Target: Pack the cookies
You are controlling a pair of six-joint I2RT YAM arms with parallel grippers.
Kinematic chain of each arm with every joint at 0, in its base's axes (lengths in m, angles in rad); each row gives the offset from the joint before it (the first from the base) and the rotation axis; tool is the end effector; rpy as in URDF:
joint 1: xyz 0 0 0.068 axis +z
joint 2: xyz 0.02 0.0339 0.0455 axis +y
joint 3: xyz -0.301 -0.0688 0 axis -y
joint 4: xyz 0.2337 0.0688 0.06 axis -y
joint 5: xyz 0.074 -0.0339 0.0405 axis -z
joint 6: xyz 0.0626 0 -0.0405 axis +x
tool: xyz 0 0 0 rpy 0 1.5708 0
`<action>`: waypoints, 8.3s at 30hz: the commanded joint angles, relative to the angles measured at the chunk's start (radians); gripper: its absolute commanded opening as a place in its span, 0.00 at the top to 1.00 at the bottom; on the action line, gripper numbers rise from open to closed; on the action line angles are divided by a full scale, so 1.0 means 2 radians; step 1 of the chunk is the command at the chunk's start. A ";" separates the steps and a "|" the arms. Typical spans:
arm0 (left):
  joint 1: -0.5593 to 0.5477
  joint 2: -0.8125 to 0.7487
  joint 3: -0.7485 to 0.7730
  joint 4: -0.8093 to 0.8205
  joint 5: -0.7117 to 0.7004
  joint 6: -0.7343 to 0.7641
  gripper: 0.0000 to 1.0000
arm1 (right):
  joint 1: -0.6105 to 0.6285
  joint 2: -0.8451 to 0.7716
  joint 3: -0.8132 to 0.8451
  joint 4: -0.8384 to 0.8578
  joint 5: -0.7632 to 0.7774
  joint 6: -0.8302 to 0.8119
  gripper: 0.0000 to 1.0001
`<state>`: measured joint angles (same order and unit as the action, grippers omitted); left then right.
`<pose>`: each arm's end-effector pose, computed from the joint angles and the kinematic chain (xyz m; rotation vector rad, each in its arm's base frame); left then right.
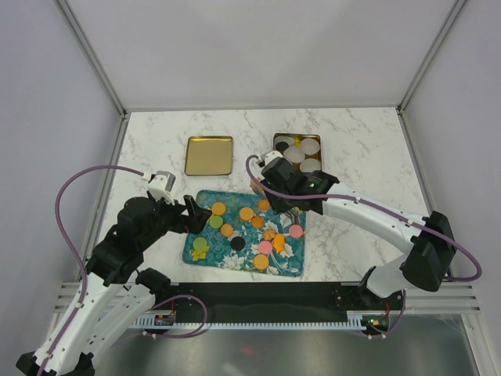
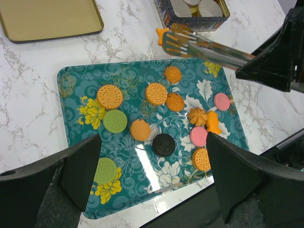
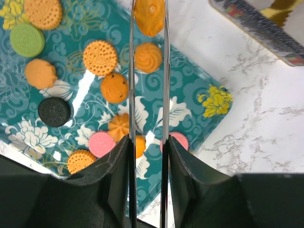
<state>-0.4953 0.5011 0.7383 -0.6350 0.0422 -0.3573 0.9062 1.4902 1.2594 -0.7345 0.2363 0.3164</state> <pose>0.0823 -0.0475 0.3184 0.1673 2.0101 -0.5929 0.2050 0.2379 0.3076 -0.6398 2.4261 0.2058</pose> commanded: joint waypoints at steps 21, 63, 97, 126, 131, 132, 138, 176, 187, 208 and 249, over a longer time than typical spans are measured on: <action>-0.004 0.001 0.002 0.008 -0.001 0.011 0.00 | -0.251 0.075 0.104 0.053 0.000 -0.026 0.59; -0.005 0.006 0.002 0.008 -0.001 0.011 0.00 | -0.294 0.085 0.058 0.100 -0.037 -0.021 0.50; -0.005 0.004 0.002 0.008 -0.007 0.011 0.00 | -0.027 -0.128 -0.130 0.067 -0.033 0.042 0.49; -0.005 0.003 0.001 0.008 -0.006 0.010 0.00 | 0.000 -0.070 -0.143 0.085 -0.022 0.041 0.45; -0.005 0.003 0.001 0.008 -0.007 0.010 0.00 | 0.001 -0.065 -0.143 0.087 -0.026 0.039 0.45; -0.005 0.003 0.001 0.008 -0.007 0.010 0.00 | 0.002 -0.063 -0.141 0.087 -0.025 0.037 0.46; -0.005 0.003 0.001 0.008 -0.007 0.010 0.00 | 0.002 -0.053 -0.134 0.083 -0.027 0.030 0.46; -0.005 0.005 0.001 0.007 -0.010 0.009 0.00 | -0.194 0.018 0.051 0.053 -0.017 -0.029 0.58; -0.006 0.004 0.002 0.006 -0.012 0.008 0.00 | -0.222 0.082 0.077 0.073 -0.025 -0.029 0.58; -0.009 0.007 0.002 0.005 -0.013 0.008 0.00 | -0.237 0.102 0.076 0.090 -0.036 -0.023 0.47; -0.009 0.009 0.003 0.006 -0.010 0.008 0.00 | 0.079 0.003 -0.057 0.057 0.021 0.033 0.38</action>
<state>-0.5083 0.5167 0.7383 -0.6411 0.0280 -0.3573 1.0489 1.4921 1.1519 -0.6247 0.2424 0.3668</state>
